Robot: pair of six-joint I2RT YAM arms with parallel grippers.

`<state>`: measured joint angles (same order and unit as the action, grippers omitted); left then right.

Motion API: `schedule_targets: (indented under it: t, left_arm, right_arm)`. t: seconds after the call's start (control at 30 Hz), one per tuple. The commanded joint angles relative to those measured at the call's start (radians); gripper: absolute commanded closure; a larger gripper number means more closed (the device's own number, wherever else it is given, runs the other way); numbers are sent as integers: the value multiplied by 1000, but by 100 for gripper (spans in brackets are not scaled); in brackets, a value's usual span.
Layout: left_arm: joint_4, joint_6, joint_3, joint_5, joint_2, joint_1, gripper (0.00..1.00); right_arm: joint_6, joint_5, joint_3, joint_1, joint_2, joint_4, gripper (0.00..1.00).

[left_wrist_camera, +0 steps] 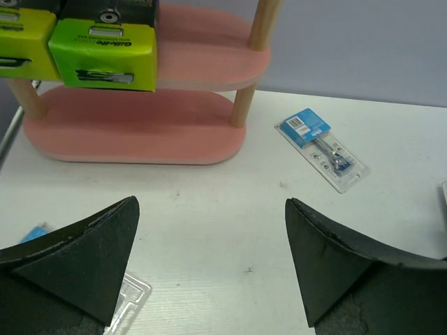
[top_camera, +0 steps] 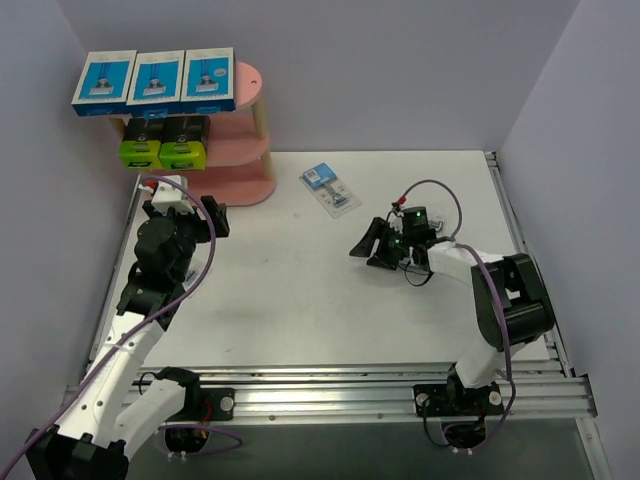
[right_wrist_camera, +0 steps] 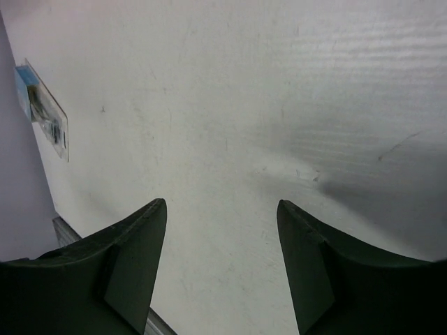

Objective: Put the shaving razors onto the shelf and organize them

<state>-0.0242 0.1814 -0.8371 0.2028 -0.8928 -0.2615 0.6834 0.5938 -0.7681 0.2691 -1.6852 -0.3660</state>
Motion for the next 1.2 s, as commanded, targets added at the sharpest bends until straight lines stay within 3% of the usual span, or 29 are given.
schedule_targets:
  t: [0.0,0.23,0.53,0.67,0.77,1.03,1.17]
  left_arm:
    - [6,90,29,-34,32,-12,6]
    - [67,213,90,7,51,-62,6]
    - [-45,31,35,162,95,-196,6]
    - [-63,21,27,167,110,-226,6]
    - [-66,27,26,161,121,-240,6]
    - [-65,-13,30,196,120,-255,6]
    - [-77,-46,16,172,115,-260,0]
  right_arm:
    - [-113,-178,-161,-13,108,318,40]
    - [-119,-304,-411,-33,101,478,39]
    - [-140,-576,-542,-41,68,651,34]
    - [-183,-605,-569,-41,42,668,34]
    - [-220,-565,-623,-30,-8,647,45]
    - [-323,-532,-1103,27,-362,748,48]
    - [-332,-513,-1328,56,-558,785,48]
